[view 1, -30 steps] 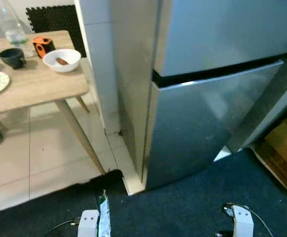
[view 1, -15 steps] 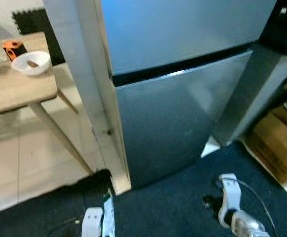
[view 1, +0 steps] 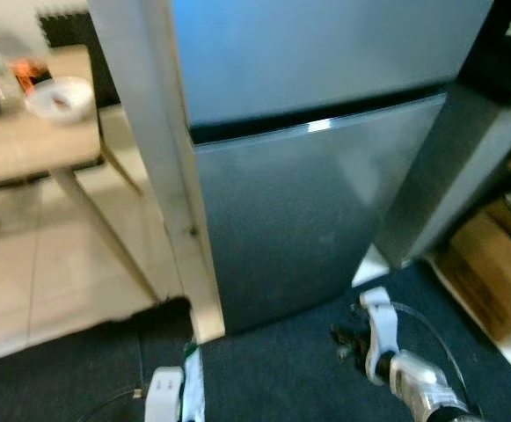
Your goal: Restocking fridge
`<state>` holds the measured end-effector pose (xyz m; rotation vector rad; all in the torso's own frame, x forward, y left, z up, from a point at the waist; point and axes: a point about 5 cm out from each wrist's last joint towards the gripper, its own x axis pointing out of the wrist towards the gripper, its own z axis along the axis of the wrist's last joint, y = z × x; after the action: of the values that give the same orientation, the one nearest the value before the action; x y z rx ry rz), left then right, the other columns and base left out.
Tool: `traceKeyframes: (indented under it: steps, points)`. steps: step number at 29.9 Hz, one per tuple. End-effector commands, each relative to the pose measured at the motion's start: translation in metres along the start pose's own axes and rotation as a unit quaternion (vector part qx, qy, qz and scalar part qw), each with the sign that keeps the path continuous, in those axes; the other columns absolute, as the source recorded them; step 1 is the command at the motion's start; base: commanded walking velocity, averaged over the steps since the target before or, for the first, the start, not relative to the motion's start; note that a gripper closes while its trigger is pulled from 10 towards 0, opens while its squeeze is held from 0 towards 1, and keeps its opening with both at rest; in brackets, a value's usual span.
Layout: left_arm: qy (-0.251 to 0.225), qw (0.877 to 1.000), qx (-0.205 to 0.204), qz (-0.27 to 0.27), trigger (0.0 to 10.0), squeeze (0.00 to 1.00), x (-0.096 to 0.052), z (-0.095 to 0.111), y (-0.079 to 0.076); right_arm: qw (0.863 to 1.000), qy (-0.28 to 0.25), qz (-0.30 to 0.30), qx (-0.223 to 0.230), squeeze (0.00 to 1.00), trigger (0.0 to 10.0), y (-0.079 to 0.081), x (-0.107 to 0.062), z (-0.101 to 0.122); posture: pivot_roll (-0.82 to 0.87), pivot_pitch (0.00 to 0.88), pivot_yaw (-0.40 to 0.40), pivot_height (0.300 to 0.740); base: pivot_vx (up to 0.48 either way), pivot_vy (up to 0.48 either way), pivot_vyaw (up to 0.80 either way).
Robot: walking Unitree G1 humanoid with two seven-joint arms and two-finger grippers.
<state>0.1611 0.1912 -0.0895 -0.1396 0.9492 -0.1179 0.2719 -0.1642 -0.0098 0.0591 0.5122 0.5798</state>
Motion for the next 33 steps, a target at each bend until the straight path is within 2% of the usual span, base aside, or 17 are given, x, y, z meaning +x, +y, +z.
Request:
traceKeyframes:
  steps: [1, 6, 11, 15, 18, 33]
  points:
    - [0.019, 1.0, -0.007, 0.004, 10.0, 0.0, -0.003, -0.012, 0.002, 1.0, -0.009, 0.015, -0.007, 0.0, 10.0, 0.007, 0.006, 0.004, -0.09, 0.093, -0.033, 0.74, 0.0, 0.0, 0.7]
    - [0.021, 1.0, -0.007, 0.001, 10.0, 0.0, -0.003, -0.013, 0.0, 0.999, -0.024, 0.026, -0.017, 0.0, 10.0, 0.008, 0.009, 0.013, -0.09, 0.095, -0.033, 0.74, 0.0, 0.0, 0.69]
    - [0.024, 1.0, -0.007, -0.004, 10.0, 0.0, -0.003, -0.016, -0.003, 0.997, -0.062, 0.03, -0.03, 0.0, 10.0, 0.004, 0.012, 0.035, -0.1, 0.093, -0.032, 0.74, 0.0, 0.0, 0.66]
    - [0.024, 1.0, -0.007, -0.005, 10.0, 0.0, -0.002, -0.015, -0.004, 0.996, -0.073, 0.023, -0.037, 0.0, 10.0, 0.002, 0.013, 0.043, -0.1, 0.093, -0.035, 0.74, 0.0, 0.0, 0.0]
    - [0.022, 1.0, -0.008, -0.01, 10.0, 0.0, -0.001, -0.013, -0.006, 0.993, -0.098, 0.026, -0.053, 0.0, 10.0, -0.002, 0.013, 0.058, -0.1, 0.093, -0.039, 0.74, 0.0, 0.0, 0.49]
    - [0.028, 0.999, -0.021, -0.015, 10.0, 0.0, 0.0, -0.018, -0.012, 0.982, -0.166, 0.03, -0.084, 0.0, 10.0, -0.008, 0.012, 0.1, -0.1, 0.094, -0.05, 0.74, 0.0, 0.0, 0.61]
